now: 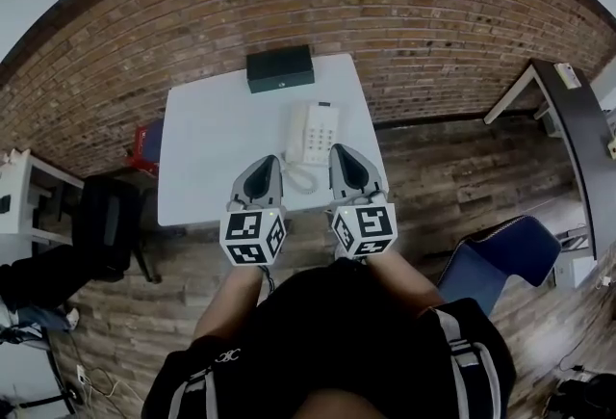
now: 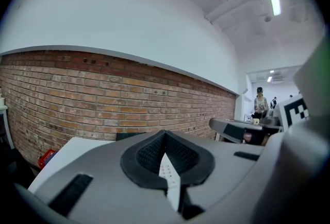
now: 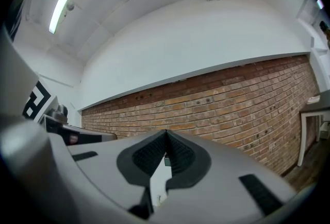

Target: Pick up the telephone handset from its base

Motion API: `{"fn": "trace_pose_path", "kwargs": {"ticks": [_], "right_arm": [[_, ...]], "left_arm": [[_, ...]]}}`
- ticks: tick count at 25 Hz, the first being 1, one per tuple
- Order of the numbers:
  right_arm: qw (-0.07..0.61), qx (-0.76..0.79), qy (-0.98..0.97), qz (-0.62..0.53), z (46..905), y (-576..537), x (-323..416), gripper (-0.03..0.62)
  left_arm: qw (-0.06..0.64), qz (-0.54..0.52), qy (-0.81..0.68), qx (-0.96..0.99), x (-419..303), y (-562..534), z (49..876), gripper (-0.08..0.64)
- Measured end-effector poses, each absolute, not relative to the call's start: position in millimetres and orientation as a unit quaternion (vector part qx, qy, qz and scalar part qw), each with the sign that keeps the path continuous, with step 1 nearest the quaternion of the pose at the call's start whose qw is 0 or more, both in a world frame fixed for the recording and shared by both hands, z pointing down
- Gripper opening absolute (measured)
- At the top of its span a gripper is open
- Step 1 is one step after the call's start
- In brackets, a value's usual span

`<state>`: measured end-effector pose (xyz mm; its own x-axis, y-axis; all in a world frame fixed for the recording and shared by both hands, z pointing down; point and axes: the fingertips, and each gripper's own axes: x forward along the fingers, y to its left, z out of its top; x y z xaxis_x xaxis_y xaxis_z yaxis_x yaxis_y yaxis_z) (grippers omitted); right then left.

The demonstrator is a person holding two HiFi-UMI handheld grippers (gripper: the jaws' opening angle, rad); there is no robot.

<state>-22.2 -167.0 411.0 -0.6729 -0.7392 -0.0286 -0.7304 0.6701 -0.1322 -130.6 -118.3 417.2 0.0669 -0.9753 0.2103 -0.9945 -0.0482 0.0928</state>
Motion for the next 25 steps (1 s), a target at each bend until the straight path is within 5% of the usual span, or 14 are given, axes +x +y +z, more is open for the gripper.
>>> {"fn": "trace_pose_path", "kwargs": {"ticks": [25], "right_arm": [[0.011, -0.359, 0.930, -0.078, 425.8, -303.3, -39.6, -0.003]], "left_arm": [[0.158, 0.079, -0.694, 0.698, -141.2, -246.5, 452.2, -0.003]]}}
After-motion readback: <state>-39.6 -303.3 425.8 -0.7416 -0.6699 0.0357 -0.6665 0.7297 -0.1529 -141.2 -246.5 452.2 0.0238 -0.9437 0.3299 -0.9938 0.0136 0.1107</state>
